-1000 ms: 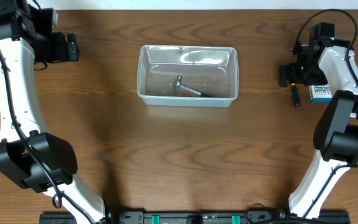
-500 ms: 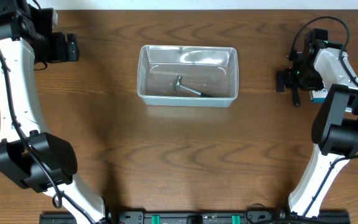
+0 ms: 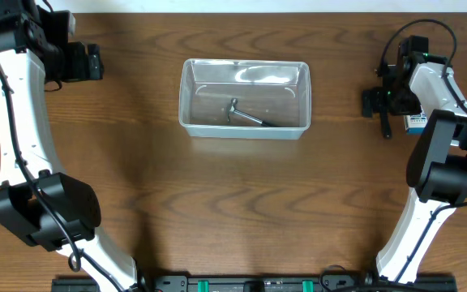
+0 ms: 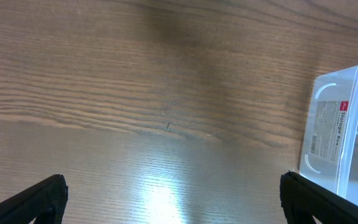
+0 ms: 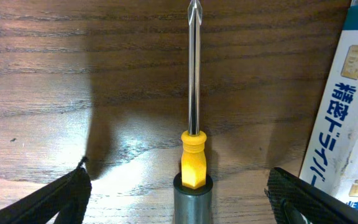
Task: Pack container
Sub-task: 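Lower the right gripper over the yellow-handled screwdriver shaft, then close the right gripper on the screwdriver and lift it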
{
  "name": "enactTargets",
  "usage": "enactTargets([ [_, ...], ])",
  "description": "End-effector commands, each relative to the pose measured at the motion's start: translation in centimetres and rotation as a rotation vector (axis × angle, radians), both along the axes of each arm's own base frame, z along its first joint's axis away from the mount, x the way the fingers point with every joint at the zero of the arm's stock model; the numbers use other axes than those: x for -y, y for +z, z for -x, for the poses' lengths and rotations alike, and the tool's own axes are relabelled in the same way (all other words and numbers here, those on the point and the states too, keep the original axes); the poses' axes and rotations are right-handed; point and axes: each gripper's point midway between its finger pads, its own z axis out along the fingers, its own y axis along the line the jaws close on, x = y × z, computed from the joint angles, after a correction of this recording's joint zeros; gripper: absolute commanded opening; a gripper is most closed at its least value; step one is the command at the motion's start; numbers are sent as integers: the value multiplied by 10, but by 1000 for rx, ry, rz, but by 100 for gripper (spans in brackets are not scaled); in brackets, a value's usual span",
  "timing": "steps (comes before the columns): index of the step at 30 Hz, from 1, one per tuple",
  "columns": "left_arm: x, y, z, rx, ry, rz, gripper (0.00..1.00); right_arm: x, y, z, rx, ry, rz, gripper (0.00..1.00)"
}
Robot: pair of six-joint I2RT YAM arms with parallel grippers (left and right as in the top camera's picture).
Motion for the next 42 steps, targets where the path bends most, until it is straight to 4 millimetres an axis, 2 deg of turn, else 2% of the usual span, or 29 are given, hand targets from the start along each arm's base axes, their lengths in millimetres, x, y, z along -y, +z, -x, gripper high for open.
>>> enactTargets([
  [1,-3,1,2,-2,2,-10,98,-1,-4,1,-10,-1,5,89],
  [7,-3,1,2,-2,2,-10,98,-1,-4,1,-10,-1,5,81],
  [12,-3,1,2,-2,2,-10,98,-1,-4,1,-10,-1,5,78],
  [18,-3,1,2,-2,2,-10,98,-1,-4,1,-10,-1,5,68],
  [24,-3,1,2,-2,2,-10,98,-1,-4,2,-13,-1,4,51],
  [36,-3,1,2,-2,2,-10,98,-3,-5,10,-47,-1,-1,50],
  [42,-3,1,2,-2,2,-10,98,-3,-5,12,-55,-1,-3,46],
])
